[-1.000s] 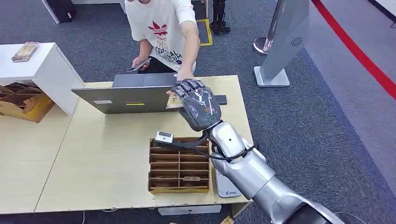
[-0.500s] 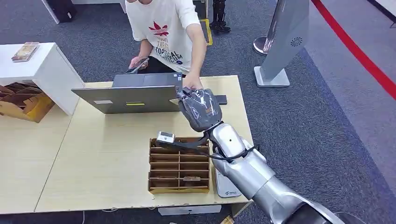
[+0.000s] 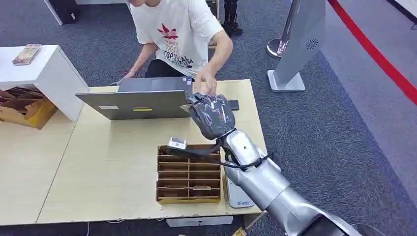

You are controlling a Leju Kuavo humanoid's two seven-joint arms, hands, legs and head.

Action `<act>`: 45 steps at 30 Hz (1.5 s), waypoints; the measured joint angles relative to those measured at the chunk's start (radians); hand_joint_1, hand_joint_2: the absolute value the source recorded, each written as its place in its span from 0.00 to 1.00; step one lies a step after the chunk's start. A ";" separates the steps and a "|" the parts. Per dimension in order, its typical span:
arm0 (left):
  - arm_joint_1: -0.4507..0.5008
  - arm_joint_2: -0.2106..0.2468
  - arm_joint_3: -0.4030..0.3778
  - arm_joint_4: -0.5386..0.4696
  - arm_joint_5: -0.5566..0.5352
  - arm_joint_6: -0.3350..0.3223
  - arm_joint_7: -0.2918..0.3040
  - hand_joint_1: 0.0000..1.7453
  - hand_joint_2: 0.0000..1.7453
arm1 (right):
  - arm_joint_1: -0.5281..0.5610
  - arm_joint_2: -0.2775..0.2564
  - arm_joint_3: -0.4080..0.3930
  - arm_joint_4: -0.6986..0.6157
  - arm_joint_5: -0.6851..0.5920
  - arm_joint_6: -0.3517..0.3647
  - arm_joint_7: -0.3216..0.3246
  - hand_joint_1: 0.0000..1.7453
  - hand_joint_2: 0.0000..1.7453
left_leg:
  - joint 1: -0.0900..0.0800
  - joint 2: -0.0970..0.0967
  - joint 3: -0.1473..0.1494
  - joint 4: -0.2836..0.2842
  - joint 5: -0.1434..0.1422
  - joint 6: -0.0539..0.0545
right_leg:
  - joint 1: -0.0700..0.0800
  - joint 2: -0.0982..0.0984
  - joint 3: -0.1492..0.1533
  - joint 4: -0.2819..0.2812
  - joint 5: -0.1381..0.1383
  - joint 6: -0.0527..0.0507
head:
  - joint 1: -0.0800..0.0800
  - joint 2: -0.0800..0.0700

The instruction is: Pass the card to the sensor for recognition and then transmit it.

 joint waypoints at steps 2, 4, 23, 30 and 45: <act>0.000 0.000 0.000 0.000 0.004 0.000 -0.001 0.00 0.00 | 0.003 0.000 -0.005 0.000 -0.023 0.003 -0.008 1.00 1.00 | 0.000 0.000 0.000 0.000 0.000 0.000 | 0.000 0.000 0.000 0.000 0.000 0.000 | 0.000 0.000; 0.003 0.000 0.000 0.000 0.043 0.005 -0.009 0.00 0.00 | 0.063 0.021 -0.056 -0.043 -0.317 0.144 -0.075 1.00 1.00 | 0.000 0.000 0.000 0.000 0.000 0.000 | 0.000 0.000 0.000 0.000 0.000 0.000 | 0.000 0.000; 0.028 -0.001 0.029 0.000 0.158 0.019 -0.019 0.00 0.00 | 0.284 0.047 -0.258 -0.311 -1.503 0.650 -0.037 1.00 1.00 | 0.000 0.000 0.000 0.000 0.000 0.000 | 0.000 0.000 -0.001 0.000 -0.001 0.000 | 0.000 0.000; 0.034 -0.003 0.039 0.000 0.167 0.024 -0.019 0.00 0.00 | 0.313 0.011 -0.269 -0.323 -1.554 0.646 -0.037 1.00 1.00 | 0.000 0.000 -0.001 0.000 0.000 0.000 | 0.000 0.000 -0.001 0.000 -0.001 0.000 | 0.000 0.000; 0.059 -0.016 0.084 0.000 0.176 0.033 -0.022 0.00 0.00 | 0.521 -0.114 -0.367 -0.481 -1.514 0.554 -0.059 1.00 1.00 | -0.001 0.000 -0.001 0.000 -0.003 0.001 | 0.000 -0.001 -0.001 -0.001 -0.001 0.001 | 0.000 0.000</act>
